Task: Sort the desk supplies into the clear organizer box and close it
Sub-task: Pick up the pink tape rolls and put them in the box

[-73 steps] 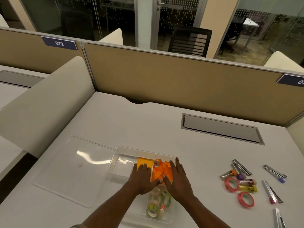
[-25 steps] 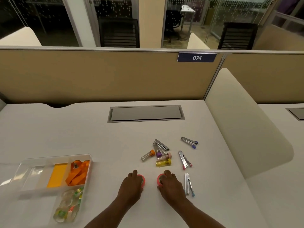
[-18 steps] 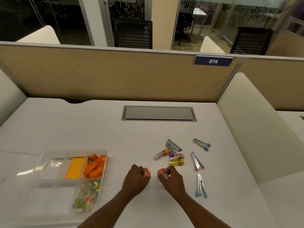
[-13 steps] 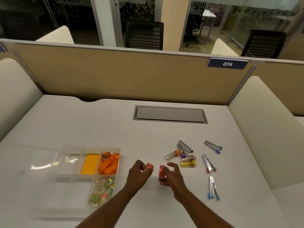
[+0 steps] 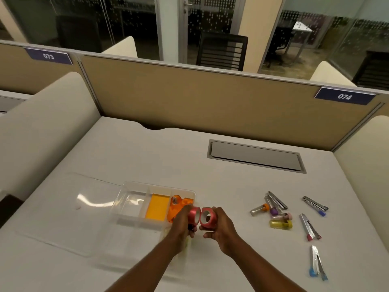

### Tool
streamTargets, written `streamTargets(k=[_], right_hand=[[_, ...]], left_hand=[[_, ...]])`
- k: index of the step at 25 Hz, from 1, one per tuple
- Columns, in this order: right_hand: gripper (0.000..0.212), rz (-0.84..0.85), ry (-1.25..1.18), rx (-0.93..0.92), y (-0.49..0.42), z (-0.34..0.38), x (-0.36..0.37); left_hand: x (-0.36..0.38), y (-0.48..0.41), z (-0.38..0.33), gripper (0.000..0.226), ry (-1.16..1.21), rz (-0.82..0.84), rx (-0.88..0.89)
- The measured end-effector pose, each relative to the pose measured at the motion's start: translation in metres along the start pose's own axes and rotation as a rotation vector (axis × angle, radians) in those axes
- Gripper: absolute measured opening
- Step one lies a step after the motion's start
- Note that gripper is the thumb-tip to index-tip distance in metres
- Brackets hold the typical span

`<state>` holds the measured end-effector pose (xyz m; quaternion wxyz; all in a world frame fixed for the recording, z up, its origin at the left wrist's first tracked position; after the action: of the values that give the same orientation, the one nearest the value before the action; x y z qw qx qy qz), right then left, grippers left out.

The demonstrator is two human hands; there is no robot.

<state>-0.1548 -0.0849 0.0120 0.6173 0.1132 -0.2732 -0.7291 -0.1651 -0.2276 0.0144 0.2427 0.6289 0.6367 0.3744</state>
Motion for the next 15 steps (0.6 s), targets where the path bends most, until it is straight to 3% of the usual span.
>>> streamTargets(k=[4,9,12,15], right_hand=[[0.033,0.18,0.161,-0.042,-0.006,0.01,0.069],[0.03,0.26,0.553,-0.292,-0.022,0.03,0.154],[0.038,0.261,0.794,-0.449,-0.033,0.042,0.191],[0.045,0.29,1.024,-0.584,-0.044,0.05,0.229]], left_hand=[[-0.043,0.007,-0.034,0.036,-0.071,0.077,0.121],[-0.141,0.006,-0.077,0.031,-0.258,-0.15,0.296],[-0.193,0.004,-0.101,0.031,-0.496,-0.42,0.434],[-0.215,0.01,-0.122,0.035,-0.929,-0.773,0.609]])
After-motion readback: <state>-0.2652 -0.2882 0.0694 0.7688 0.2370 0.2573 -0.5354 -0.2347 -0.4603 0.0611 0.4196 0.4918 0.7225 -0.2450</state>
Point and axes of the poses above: each hand's wrist, its own y-axis away from the middle knuckle, its own x-axis out of the palm, z = x × y, the point moved 10 cm from there along -y, towards the middle knuckle, and after that the axes turned 10 degrees about -x, right-handed, at the moved point
